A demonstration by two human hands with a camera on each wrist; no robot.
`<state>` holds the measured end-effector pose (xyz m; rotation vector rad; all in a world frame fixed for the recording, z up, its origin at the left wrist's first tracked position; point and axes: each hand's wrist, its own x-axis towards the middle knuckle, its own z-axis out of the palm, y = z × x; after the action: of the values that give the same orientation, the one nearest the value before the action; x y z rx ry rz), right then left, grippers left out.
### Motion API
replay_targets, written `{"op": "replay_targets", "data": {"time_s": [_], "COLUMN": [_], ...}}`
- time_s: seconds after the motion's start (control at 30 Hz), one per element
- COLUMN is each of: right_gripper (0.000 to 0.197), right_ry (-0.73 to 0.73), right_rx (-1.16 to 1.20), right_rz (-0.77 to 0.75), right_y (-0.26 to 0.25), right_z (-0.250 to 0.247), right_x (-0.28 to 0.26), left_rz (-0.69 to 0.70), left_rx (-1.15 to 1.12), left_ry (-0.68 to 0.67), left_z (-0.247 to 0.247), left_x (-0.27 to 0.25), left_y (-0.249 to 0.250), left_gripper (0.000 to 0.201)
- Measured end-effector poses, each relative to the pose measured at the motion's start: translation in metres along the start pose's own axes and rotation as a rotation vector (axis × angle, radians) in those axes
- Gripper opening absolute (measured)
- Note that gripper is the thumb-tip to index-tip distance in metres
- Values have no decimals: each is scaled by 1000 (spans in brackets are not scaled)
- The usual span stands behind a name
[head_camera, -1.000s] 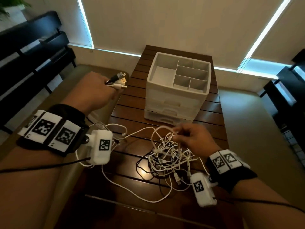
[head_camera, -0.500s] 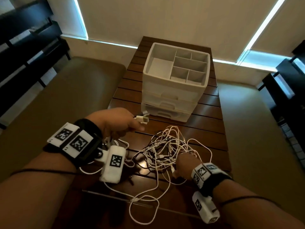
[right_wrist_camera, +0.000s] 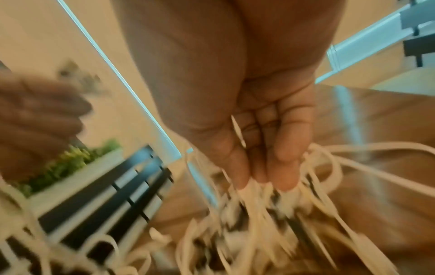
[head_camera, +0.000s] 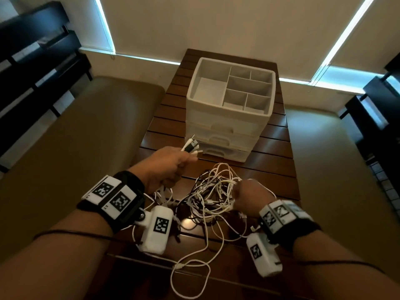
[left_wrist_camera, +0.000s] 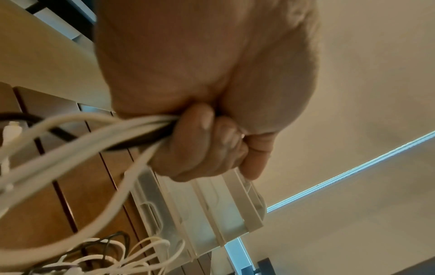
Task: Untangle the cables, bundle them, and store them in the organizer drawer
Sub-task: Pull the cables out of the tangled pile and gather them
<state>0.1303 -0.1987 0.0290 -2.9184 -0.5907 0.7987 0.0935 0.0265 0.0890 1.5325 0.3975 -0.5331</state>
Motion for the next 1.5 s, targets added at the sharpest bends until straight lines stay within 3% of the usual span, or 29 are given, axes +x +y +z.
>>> {"op": "replay_targets", "data": {"time_s": [0.1,0.27,0.47,0.57,0.63,0.77,0.87,0.93,1.03,1.13,1.2,1.3,1.43,1.5], "right_gripper": [9,4,5,7,8,12,37,48,34,6,7,9,9,8], "right_ry": [56,90,96,116,135,202,89,-2,-74,-99,-75,-77,18,72], "right_rx": [477,1224,1419,1489,1488,1497,1409,1212,1010,1117,1103,902,785,618], "right_rz": [-47,-80,-82,-80,-75,-85,-153,-184,-190,-231,-235,-223,-184,-208], "right_y": [0,-6,-15,-21,-24,-26,-24,-25,-29,-33,-28,-11,10,13], "right_z": [-46,-78,-74,-77,-77,-73,-61,-47,-25,-15,-17,-15,-12,-15], "right_x": [-13,-24,-25,-29,-31,-29,-30,-28,-22,-17,-15,-12,-6,0], "left_rz": [60,149,201,244,255,240,243,237,256,301,314,327,330,371], "left_rx": [-41,-104,-160,-110,-39,-79,-91,-118,-254,-323,-390,-506,-441,-108], "left_ry": [-19,-40,-126,-132,-115,-98,-55,9,58,120,135,121,157,197], "left_z": [8,25,41,47,49,52,54,54,53,52,48,31,1,-6], "left_x": [2,9,5,6,8,11,10,9,10,13,11,3,-13,-25], "left_y": [1,0,-3,-8,-12,-12,-10,-9,-5,-2,-1,3,17,29], "left_gripper": [30,16,7,19,27,16,22,29,32,33,32,33,37,36]}}
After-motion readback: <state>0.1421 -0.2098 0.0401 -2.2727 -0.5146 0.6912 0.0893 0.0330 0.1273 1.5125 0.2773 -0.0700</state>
